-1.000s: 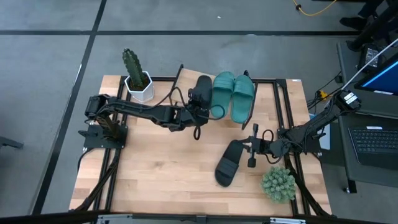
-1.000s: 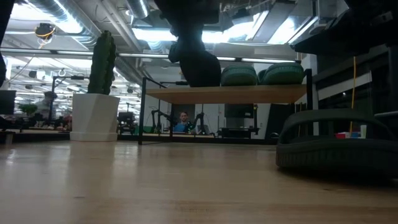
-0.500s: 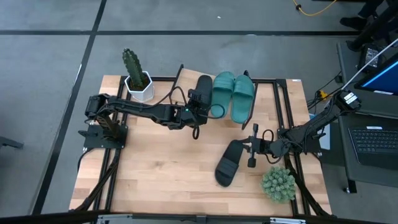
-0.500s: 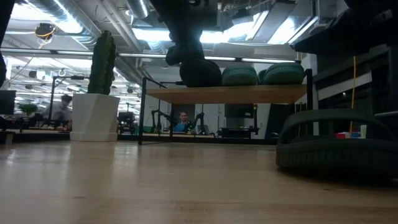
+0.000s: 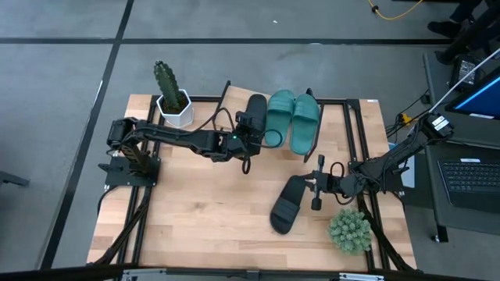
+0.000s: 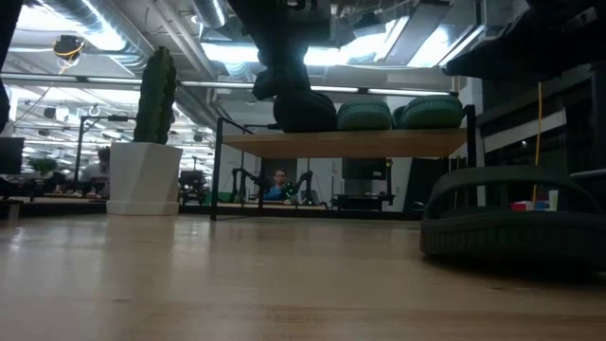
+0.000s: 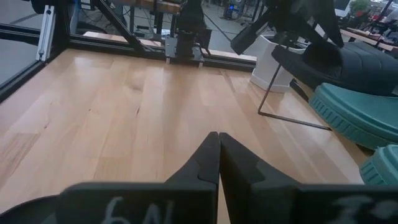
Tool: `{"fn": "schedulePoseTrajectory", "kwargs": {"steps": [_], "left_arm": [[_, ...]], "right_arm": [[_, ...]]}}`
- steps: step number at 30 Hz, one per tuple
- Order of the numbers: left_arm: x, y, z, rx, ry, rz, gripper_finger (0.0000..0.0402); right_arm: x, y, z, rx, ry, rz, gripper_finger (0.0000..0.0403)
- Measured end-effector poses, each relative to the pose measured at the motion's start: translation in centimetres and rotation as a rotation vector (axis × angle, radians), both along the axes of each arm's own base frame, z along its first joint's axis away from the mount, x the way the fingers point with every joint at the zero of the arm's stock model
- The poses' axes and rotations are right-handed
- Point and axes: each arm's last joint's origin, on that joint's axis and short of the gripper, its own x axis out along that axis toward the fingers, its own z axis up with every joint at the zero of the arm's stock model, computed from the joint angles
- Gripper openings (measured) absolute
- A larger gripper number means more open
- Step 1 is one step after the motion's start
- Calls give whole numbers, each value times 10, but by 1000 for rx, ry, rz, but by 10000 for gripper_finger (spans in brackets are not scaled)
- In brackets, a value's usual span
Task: Pick and place slides into the shelf
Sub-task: Put the left black slide on the shelf, then put the black slide on the shelf
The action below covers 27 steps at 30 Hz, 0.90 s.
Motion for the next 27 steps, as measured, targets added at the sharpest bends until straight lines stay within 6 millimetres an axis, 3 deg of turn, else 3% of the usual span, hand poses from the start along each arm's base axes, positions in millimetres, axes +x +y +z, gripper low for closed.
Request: {"fn": "schedulePoseTrajectory", "kwargs": {"steps": [20,27], "left_arm": [[1,-1,-1,-33,7,-41,115],[2,-6,6,0,-18,-25,123]], "right_arm": [[0,0,0,-1,0,0,11],[0,0,0,-4,1,1,11]]}}
